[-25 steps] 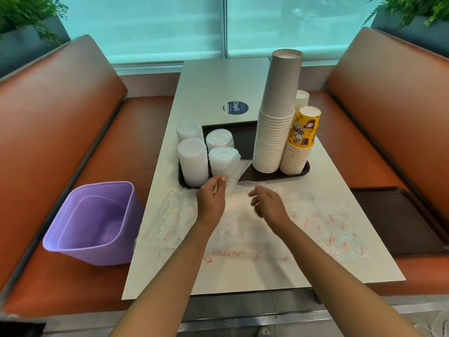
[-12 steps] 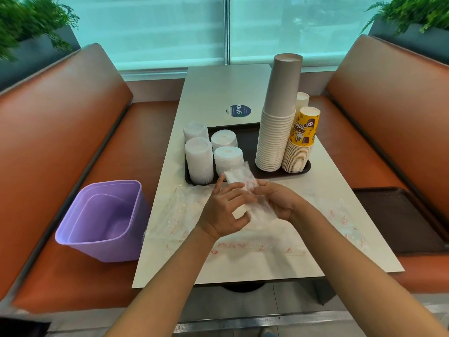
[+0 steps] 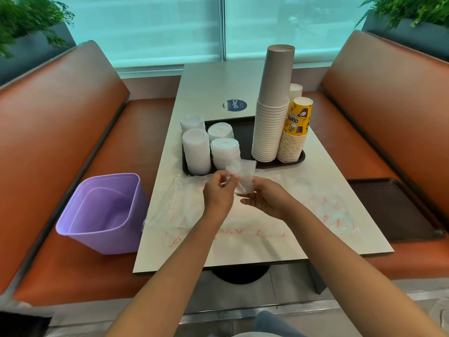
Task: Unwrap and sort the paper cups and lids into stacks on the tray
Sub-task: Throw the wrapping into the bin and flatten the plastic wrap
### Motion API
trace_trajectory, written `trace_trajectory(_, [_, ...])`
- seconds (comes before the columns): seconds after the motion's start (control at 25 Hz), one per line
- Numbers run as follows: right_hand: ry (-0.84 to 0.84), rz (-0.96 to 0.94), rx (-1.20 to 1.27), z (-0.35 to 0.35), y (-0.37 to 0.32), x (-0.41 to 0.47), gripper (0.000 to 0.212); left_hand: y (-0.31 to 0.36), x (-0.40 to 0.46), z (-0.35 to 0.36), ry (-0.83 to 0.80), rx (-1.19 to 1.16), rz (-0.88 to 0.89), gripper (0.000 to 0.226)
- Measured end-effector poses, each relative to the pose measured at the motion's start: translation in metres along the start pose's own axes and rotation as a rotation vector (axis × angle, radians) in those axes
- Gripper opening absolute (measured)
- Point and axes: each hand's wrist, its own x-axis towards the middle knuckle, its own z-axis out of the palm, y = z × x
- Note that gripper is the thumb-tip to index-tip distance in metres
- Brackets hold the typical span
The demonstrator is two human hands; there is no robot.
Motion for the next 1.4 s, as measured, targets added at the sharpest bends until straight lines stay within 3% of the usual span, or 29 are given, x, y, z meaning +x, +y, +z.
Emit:
trace_trajectory(0.12, [-0.002,-0.044,0.011,-0.007,-0.003,-0.004,0.031,0.005,-0.004,0.002,0.033,0.031,-0.024,0.015])
trace_trajectory(0.2, [0.014,-0.117,-0.127,-0.01,-0.009,-0.005,0.015,0.009,-0.006,0.005,-0.015,0.109,-0.011,0.02])
trace_trajectory(0.36, [0.205,-0.156,-0.216,-0.016,-0.022,-0.01,0.022,0.023,-0.015,0.013,-0.117,0.139,-0.051,0.029])
trace_trajectory(0.56, [0.084,-0.076,-0.051,-0.03,-0.034,-0.021,0.039,0.036,-0.026,0.013,-0.186,-0.034,-0.054,0.024])
trace_trajectory(0.64, [0.031,-0.083,-0.028,-0.03,-0.035,-0.024,0.038,0.037,-0.03,0.011,-0.145,-0.112,-0.086,0.032])
trace_trajectory(0.72, [0.005,-0.121,-0.072,-0.026,-0.034,-0.028,0.033,0.036,-0.036,0.009,-0.084,-0.135,-0.138,0.044])
trace_trajectory(0.92, [-0.101,-0.145,-0.13,-0.012,-0.015,-0.025,0.03,0.027,-0.044,-0.007,-0.004,-0.038,-0.167,0.028])
trace_trajectory(1.08, [-0.166,-0.09,-0.214,0.006,0.0,-0.012,0.021,0.019,-0.046,-0.03,0.006,0.053,-0.115,0.028])
trace_trajectory(1.4, [-0.108,-0.142,-0.452,0.086,0.025,0.035,0.044,0.001,-0.027,-0.12,-0.032,0.003,-0.121,0.045])
